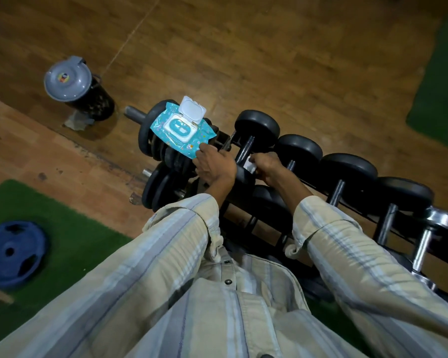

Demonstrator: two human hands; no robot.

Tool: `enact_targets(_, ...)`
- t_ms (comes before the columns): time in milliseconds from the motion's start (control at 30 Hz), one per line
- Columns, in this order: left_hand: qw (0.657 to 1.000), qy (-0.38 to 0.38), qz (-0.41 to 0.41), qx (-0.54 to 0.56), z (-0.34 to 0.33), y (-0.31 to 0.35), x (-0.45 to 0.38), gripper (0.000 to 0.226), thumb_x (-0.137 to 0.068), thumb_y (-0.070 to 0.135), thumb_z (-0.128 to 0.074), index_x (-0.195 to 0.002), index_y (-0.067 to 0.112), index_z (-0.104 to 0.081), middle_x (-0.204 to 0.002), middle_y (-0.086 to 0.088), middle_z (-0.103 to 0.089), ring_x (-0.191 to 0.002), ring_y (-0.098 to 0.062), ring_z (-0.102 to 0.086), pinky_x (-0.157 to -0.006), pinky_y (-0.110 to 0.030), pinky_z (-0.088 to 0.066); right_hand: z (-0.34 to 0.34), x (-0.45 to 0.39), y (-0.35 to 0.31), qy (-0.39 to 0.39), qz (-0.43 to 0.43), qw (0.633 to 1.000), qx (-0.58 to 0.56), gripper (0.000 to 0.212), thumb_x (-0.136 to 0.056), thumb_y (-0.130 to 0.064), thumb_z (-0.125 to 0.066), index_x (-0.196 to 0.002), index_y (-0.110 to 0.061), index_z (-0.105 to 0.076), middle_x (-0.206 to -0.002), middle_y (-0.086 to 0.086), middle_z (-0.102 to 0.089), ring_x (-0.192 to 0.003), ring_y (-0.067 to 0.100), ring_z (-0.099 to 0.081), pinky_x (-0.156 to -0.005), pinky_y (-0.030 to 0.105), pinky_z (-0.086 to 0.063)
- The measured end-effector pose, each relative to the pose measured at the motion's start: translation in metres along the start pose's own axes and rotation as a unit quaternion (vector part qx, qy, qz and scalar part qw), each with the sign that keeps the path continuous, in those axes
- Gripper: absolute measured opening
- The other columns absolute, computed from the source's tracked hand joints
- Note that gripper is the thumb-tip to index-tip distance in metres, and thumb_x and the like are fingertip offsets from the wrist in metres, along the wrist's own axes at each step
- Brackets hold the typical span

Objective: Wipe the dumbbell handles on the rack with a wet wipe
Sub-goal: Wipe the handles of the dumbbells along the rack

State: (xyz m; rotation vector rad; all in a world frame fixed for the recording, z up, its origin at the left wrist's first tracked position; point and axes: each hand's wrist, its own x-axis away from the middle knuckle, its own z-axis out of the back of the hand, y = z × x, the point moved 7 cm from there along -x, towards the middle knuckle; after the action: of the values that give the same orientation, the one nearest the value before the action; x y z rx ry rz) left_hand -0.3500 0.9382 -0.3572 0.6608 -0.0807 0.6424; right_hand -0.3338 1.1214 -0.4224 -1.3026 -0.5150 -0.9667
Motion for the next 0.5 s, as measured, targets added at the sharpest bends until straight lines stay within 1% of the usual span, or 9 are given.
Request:
enact_targets(67, 1.0, -0.006, -0.014, 0.023, 0.006, 0.0, 0.007, 0.025, -0.086, 0.024, -0.058, -0.108, 0.013, -0.055, -0.116, -0.013, -0.06, -0.113, -0.036, -0.055, -0.091, -0.05, -0.05, 0.004, 0.008, -0.003, 0.013, 0.015, 1.0, -0.019, 0.006, -0.077, -0.01, -0.065, -0.083, -0.007, -0.064, -0.08, 0.018, -0.063, -0.069, 0.028, -0.062, -0.069, 0.045, -0.057)
enact_targets(167, 0.997, -0.02, -0.046, 0.061, 0.016, 0.002, 0.02, 0.022, -0.086, 0.021, -0.058, -0.106, 0.013, -0.055, -0.116, -0.012, -0.06, -0.113, -0.035, -0.055, -0.093, -0.049, -0.049, 0.01, 0.029, -0.008, 0.03, 0.037, 0.996, -0.074, 0.003, -0.085, -0.006, -0.065, -0.084, -0.004, -0.063, -0.078, 0.018, -0.061, -0.06, 0.025, -0.057, -0.072, 0.042, -0.054)
enact_targets(233, 0.994, -0.03, -0.068, 0.086, 0.023, 0.003, 0.029, 0.016, -0.085, 0.019, -0.06, -0.1, 0.015, -0.055, -0.114, -0.012, -0.06, -0.111, -0.035, -0.056, -0.093, -0.046, -0.048, 0.018, 0.044, -0.008, 0.042, 0.045, 0.992, -0.112, 0.004, -0.089, -0.006, -0.064, -0.091, -0.003, -0.064, -0.081, 0.018, -0.062, -0.067, 0.029, -0.062, -0.079, 0.044, -0.058)
enact_targets(300, 0.99, -0.039, -0.079, 0.111, 0.028, 0.002, 0.039, 0.011, -0.085, 0.018, -0.06, -0.094, 0.018, -0.054, -0.112, -0.011, -0.06, -0.11, -0.034, -0.056, -0.09, -0.044, -0.047, 0.026, 0.062, -0.006, 0.05, 0.049, 0.986, -0.148, 0.004, -0.091, -0.006, -0.064, -0.092, -0.003, -0.063, -0.091, 0.021, -0.064, -0.08, 0.034, -0.066, -0.088, 0.051, -0.059)
enact_targets(333, 0.988, -0.042, -0.083, 0.12, 0.031, 0.0, 0.044, 0.01, -0.085, 0.018, -0.06, -0.093, 0.018, -0.053, -0.111, -0.01, -0.06, -0.11, -0.034, -0.056, -0.089, -0.044, -0.046, 0.031, 0.072, -0.005, 0.052, 0.052, 0.983, -0.168, 0.003, -0.092, -0.005, -0.064, -0.093, -0.002, -0.062, -0.094, 0.021, -0.064, -0.081, 0.035, -0.066, -0.09, 0.053, -0.058)
enact_targets(400, 0.987, -0.047, -0.093, 0.126, 0.035, -0.002, 0.057, 0.01, -0.086, 0.016, -0.059, -0.094, 0.015, -0.055, -0.11, -0.011, -0.06, -0.11, -0.034, -0.056, -0.088, -0.044, -0.045, 0.039, 0.088, 0.002, 0.055, 0.06, 0.975, -0.209, 0.011, -0.095, -0.004, -0.062, -0.104, 0.001, -0.061, -0.096, 0.021, -0.063, -0.068, 0.029, -0.061, -0.084, 0.049, -0.06)
enact_targets(467, 0.985, -0.059, -0.103, 0.125, 0.037, -0.004, 0.072, 0.013, -0.086, 0.017, -0.058, -0.098, 0.012, -0.057, -0.111, -0.012, -0.06, -0.11, -0.035, -0.056, -0.088, -0.043, -0.046, 0.048, 0.101, 0.011, 0.063, 0.064, 0.968, -0.233, 0.021, -0.096, -0.005, -0.061, -0.115, 0.005, -0.059, -0.095, 0.021, -0.062, -0.05, 0.02, -0.056, -0.073, 0.044, -0.06)
enact_targets(500, 0.985, -0.065, -0.104, 0.125, 0.037, -0.005, 0.081, 0.013, -0.087, 0.017, -0.058, -0.099, 0.013, -0.057, -0.112, -0.011, -0.06, -0.11, -0.034, -0.056, -0.089, -0.043, -0.047, 0.052, 0.105, 0.018, 0.066, 0.064, 0.965, -0.246, 0.025, -0.097, -0.007, -0.061, -0.118, 0.007, -0.059, -0.093, 0.021, -0.062, -0.04, 0.017, -0.051, -0.067, 0.043, -0.059)
